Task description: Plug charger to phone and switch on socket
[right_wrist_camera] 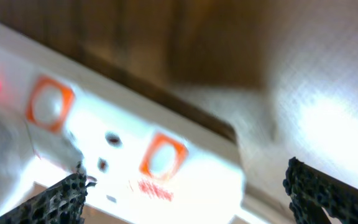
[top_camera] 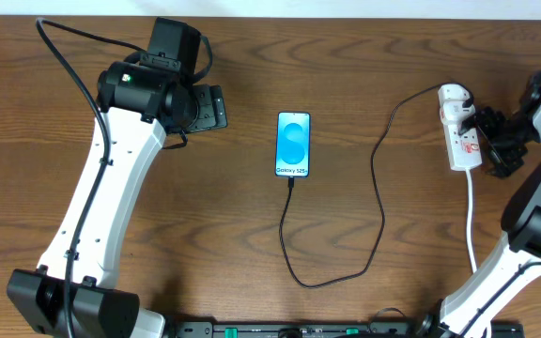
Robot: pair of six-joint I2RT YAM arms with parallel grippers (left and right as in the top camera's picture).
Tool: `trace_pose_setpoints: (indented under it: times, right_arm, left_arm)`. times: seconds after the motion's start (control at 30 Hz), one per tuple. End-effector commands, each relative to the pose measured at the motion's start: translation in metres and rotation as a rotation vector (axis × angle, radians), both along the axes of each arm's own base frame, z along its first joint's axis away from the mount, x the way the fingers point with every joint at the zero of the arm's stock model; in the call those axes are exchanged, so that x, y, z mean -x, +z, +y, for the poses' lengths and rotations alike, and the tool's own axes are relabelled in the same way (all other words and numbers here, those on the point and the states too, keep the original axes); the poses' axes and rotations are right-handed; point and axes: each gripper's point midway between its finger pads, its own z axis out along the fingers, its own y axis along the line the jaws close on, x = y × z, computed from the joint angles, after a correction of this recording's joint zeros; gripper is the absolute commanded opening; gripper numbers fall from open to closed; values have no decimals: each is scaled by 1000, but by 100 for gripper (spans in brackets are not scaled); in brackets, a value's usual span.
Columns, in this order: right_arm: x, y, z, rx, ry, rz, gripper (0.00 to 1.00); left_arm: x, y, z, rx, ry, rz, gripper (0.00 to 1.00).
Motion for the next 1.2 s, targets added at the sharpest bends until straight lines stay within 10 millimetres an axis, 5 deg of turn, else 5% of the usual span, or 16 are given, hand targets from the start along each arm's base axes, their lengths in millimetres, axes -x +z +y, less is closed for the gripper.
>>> trace_pose_setpoints:
  times: [0.0,0.3,0.53,0.9,1.17]
  right_arm:
    - [3,53,-8,47,10,-94,99]
    - [28,135,15,95,54,-185,99]
    - [59,186,72,145,226,-255,99]
    - [141,208,157,196,521,-275,99]
    - [172,208,166,167,561,-206,99]
  left_arm:
    - [1,5,4,-13,-2,-13,87]
    - [1,5,4,-13,-2,-14,87]
    - [1,5,4,-14,-3,-13,87]
    - [1,5,4,-14,-3,-13,87]
    - [1,5,4,-13,-2,-13,88]
